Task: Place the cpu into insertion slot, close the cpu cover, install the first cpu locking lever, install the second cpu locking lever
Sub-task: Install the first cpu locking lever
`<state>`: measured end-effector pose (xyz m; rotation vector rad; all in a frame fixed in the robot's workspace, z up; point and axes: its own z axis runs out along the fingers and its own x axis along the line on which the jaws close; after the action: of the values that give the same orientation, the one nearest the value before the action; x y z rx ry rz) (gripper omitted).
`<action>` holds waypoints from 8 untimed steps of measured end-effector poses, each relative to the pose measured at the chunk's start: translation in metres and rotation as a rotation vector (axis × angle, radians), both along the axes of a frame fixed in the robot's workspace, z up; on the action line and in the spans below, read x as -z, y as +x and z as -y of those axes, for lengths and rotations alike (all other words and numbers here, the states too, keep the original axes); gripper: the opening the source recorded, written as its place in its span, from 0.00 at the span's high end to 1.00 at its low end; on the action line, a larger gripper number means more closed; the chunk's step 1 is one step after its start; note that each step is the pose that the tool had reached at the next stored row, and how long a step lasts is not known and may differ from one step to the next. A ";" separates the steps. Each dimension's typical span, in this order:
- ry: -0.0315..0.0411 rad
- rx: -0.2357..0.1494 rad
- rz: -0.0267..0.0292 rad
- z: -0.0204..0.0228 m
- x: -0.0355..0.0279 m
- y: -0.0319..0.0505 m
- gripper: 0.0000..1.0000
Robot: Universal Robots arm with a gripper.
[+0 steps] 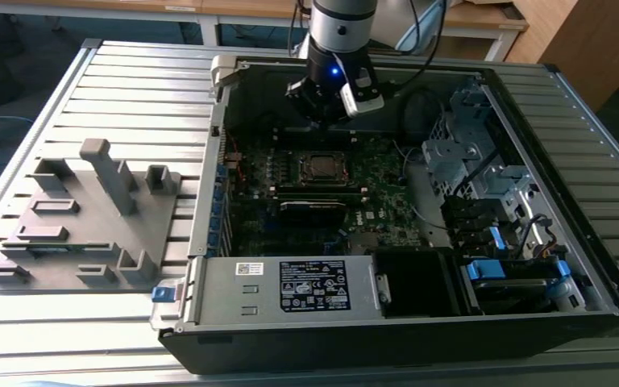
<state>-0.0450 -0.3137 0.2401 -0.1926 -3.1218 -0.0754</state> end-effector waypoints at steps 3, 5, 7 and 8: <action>-0.0001 -0.003 -0.0001 0.0013 0.0001 0.0006 0.89; -0.0001 -0.004 -0.0001 0.0029 0.0001 0.0006 0.89; -0.0001 -0.005 -0.0001 0.0045 0.0001 0.0006 0.89; -0.0001 -0.006 -0.0001 0.0050 0.0001 0.0006 0.89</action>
<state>-0.0444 -0.3188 0.2400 -0.1838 -3.1221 -0.0752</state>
